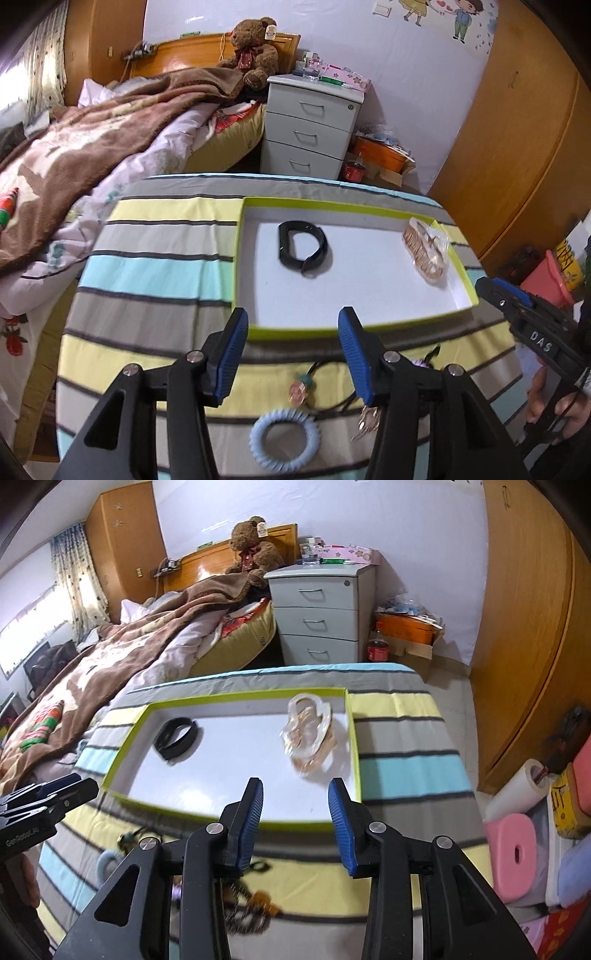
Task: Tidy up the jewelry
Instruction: 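Grasp the light-blue coil hair tie with the left tool while the right tool approaches the purple tie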
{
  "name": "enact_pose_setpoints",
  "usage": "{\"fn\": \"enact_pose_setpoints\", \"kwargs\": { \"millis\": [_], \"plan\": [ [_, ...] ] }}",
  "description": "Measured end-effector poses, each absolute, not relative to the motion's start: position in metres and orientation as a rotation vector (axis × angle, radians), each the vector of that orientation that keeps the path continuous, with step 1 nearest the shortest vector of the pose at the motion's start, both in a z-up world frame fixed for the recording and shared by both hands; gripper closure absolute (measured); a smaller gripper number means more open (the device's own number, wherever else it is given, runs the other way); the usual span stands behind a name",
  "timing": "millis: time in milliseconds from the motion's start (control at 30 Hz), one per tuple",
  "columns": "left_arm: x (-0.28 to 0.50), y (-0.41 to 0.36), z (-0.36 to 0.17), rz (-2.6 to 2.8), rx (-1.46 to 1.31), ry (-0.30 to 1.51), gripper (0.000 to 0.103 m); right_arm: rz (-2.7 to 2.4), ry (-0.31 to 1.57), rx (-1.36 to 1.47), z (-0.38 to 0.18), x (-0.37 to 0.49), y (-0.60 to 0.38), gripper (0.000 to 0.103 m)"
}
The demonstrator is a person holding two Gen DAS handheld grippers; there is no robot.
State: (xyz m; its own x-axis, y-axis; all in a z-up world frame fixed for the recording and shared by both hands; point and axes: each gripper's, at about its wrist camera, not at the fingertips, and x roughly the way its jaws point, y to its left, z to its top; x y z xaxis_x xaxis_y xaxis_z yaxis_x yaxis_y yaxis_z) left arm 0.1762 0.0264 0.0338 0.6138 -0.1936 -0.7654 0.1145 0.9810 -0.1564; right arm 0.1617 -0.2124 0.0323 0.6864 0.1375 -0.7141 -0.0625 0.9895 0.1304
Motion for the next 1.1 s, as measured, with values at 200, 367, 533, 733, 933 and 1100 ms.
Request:
{"fn": "enact_pose_setpoints", "kwargs": {
  "millis": [200,367,533,733,933,1100],
  "plan": [
    [0.152,0.033,0.032,-0.142,-0.062,0.885,0.048,0.172,0.795,0.05,0.028,0.142,-0.198,0.058],
    [0.135,0.045,0.022,-0.126,-0.07,0.903,0.047,0.247,0.793,0.055,0.024,0.129,-0.187,0.056],
    [0.121,0.059,0.009,-0.107,-0.089,0.925,0.047,0.294,0.812,0.078,0.015,0.127,-0.18,0.056],
    [0.112,0.057,-0.006,-0.087,-0.04,0.934,0.047,0.32,0.842,0.066,0.007,0.129,-0.17,0.05],
    [0.113,0.045,-0.021,-0.142,-0.043,0.982,0.047,0.322,0.846,0.047,0.006,0.129,-0.161,0.05],
    [0.115,0.043,-0.026,-0.135,-0.036,0.995,0.047,0.314,0.854,0.034,0.005,0.132,-0.16,0.05]
  ]
}}
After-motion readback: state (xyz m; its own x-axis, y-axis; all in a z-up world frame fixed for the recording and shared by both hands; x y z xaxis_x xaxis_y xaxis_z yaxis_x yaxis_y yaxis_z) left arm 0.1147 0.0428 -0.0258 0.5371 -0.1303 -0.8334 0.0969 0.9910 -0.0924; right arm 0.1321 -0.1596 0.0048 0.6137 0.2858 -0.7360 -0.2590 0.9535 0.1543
